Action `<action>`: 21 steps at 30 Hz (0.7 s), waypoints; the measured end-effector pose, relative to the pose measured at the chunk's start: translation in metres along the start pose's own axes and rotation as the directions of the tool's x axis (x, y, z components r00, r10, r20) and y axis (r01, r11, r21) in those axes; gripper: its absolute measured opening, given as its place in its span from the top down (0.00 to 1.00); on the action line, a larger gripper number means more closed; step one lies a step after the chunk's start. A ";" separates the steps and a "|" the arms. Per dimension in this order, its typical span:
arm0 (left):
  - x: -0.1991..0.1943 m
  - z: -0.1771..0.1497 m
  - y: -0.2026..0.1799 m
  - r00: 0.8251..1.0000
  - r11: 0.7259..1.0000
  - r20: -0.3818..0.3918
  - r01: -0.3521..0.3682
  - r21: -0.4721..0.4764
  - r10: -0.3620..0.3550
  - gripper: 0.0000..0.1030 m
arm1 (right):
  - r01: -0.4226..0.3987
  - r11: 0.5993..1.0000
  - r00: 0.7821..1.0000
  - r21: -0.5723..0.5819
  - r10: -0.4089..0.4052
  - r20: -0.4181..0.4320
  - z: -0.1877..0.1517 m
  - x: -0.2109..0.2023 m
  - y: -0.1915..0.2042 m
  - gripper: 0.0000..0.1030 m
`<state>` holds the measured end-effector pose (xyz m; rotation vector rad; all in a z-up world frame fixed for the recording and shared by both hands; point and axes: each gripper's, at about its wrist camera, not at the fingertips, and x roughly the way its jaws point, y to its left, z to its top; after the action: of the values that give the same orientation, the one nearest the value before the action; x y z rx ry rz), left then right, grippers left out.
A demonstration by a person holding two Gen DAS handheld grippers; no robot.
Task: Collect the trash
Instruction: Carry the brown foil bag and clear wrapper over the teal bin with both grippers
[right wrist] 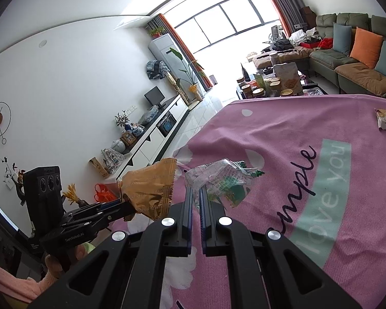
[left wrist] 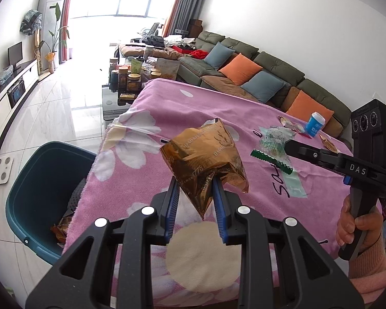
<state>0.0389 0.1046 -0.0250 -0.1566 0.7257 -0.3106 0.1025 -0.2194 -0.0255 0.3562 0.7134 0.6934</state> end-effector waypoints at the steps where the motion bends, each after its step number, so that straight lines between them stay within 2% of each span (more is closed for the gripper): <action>1: -0.001 0.000 0.002 1.000 1.000 0.002 -0.004 -0.004 0.004 0.74 | -0.005 1.000 1.000 -0.002 0.005 -0.004 0.001 0.002 0.001 0.96; 21: -0.032 -0.003 0.046 0.993 0.992 0.043 -0.108 -0.072 0.112 0.74 | -0.084 0.994 0.995 -0.063 0.080 -0.068 0.004 0.036 0.038 0.96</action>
<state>0.0244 0.1583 -0.0186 -0.1882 0.6959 -0.1761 0.1079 -0.1672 -0.0205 0.3051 0.7390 0.8072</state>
